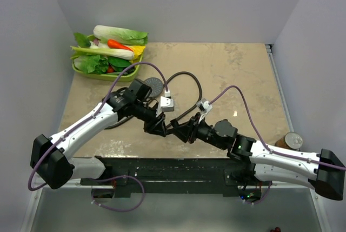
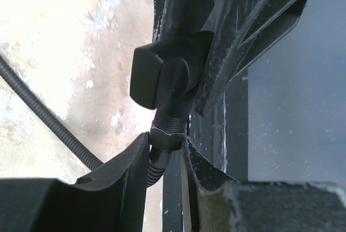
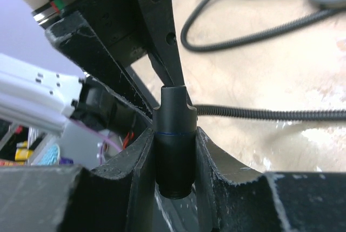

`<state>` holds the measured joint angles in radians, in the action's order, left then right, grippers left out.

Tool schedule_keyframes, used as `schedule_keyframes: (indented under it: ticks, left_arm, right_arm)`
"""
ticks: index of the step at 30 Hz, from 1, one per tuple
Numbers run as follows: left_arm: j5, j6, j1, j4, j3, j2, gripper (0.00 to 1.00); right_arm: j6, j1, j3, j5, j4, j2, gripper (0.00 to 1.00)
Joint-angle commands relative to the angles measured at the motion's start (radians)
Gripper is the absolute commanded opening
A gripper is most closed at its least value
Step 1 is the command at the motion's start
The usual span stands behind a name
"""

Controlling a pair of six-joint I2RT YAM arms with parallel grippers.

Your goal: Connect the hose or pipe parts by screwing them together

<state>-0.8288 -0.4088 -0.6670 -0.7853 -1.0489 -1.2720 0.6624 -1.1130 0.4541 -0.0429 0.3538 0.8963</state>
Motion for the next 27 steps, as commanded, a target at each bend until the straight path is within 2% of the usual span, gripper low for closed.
schedule_keyframes:
  ticks: [1,7,11,15,21,24,25,26,27]
  left_arm:
    - [-0.225,0.103,0.036,0.250,-0.086,0.008,0.00]
    - [-0.224,0.174,0.066,0.253,-0.137,0.008,0.00]
    - [-0.225,0.191,0.115,0.259,-0.151,0.025,0.00]
    - [-0.233,0.206,0.161,0.261,-0.143,0.040,0.00]
    - [-0.292,0.254,0.181,0.327,-0.100,0.056,0.00]
    - [-0.323,0.148,0.176,0.259,-0.114,0.036,0.00]
    - [-0.310,0.087,0.175,0.148,-0.141,0.025,0.00]
    - [-0.290,-0.035,0.172,0.092,-0.151,0.016,0.00]
    - [-0.282,-0.095,0.172,0.034,-0.161,-0.003,0.00]
  right_arm:
    - [0.006,-0.031,-0.011,-0.029,0.186,-0.013,0.00]
    - [-0.009,-0.031,-0.011,-0.003,0.211,-0.025,0.00]
    - [0.000,-0.036,-0.046,-0.020,0.174,-0.100,0.00]
    - [-0.001,-0.036,-0.060,-0.035,0.125,-0.203,0.00]
    - [-0.015,-0.036,-0.075,0.011,0.149,-0.235,0.00]
    - [-0.041,-0.036,-0.054,0.035,0.128,-0.240,0.00]
    - [-0.052,-0.036,-0.039,0.037,0.101,-0.249,0.00]
    - [-0.079,-0.036,-0.007,0.040,0.035,-0.257,0.00]
    - [-0.095,-0.036,0.014,0.040,-0.002,-0.264,0.00]
